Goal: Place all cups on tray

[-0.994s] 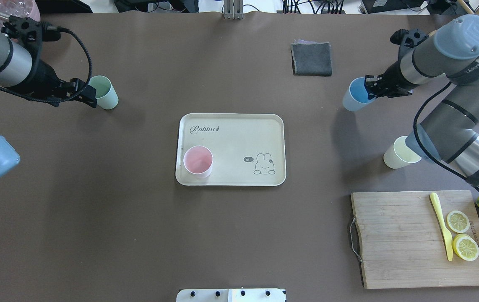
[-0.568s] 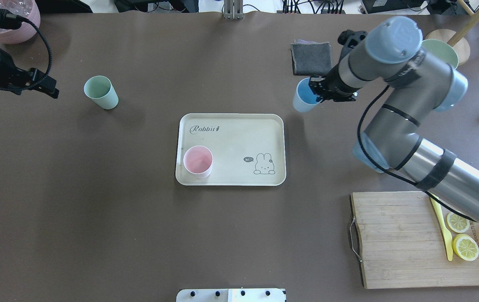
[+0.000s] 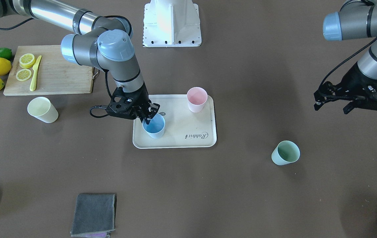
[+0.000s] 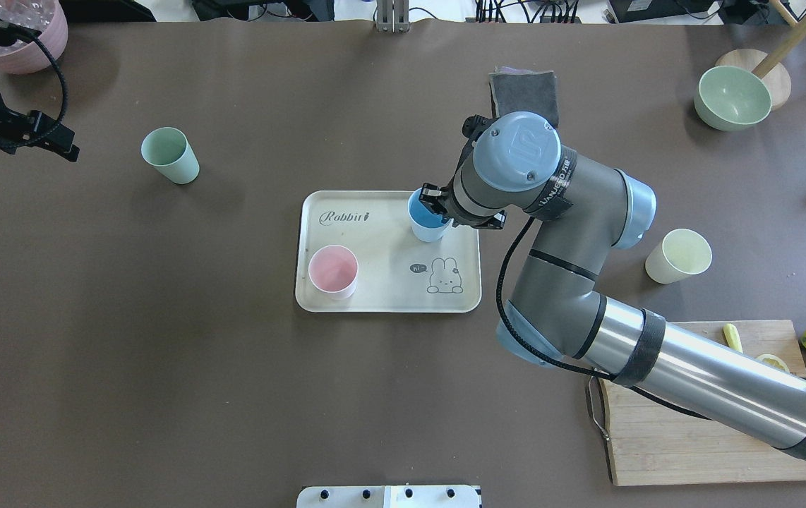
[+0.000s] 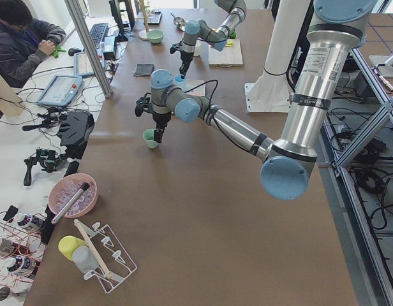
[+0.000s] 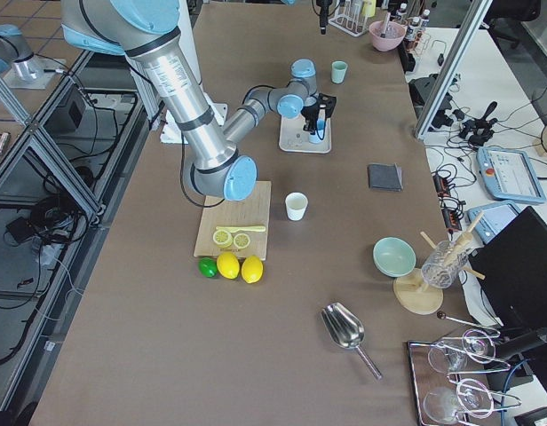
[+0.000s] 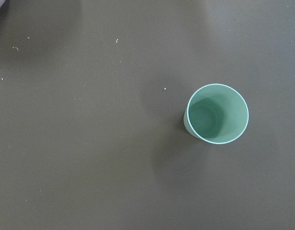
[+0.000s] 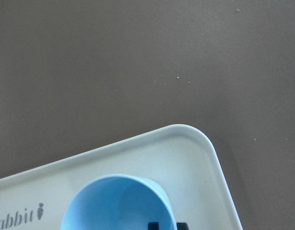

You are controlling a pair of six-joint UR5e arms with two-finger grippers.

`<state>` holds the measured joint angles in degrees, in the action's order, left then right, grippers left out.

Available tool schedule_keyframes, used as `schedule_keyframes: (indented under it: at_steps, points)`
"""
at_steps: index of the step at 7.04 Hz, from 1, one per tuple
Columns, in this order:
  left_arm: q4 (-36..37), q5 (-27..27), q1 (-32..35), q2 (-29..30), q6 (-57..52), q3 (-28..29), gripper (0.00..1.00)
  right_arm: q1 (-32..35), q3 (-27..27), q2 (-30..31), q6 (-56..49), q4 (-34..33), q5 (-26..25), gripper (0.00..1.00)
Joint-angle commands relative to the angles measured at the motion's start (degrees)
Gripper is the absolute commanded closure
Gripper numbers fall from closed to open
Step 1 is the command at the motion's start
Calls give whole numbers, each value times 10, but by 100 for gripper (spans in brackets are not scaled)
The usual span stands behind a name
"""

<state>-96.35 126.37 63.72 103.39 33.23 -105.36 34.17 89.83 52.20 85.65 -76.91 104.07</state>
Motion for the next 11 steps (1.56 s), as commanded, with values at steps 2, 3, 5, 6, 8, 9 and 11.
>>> schedule_keyframes:
  at_steps: [2,3,5,6,8,9,11]
  points:
    - [-1,-4,0,9,-2,22,2,43,48,1,-45,-46,48,0]
    - [-33,-4,-2,23,1,63,2,61,96,7,-73,-112,66,0]
    - [-69,-3,-5,75,8,148,2,94,191,60,-119,-177,82,0]
    - [-70,-3,-7,102,9,182,2,112,229,109,-157,-177,92,0]
    - [-90,-4,-26,131,35,224,2,119,278,187,-214,-171,93,0]
    - [-152,-6,-39,141,64,266,2,120,279,201,-231,-170,93,0]
    - [-198,-7,-58,145,84,299,13,121,279,215,-251,-170,91,0]
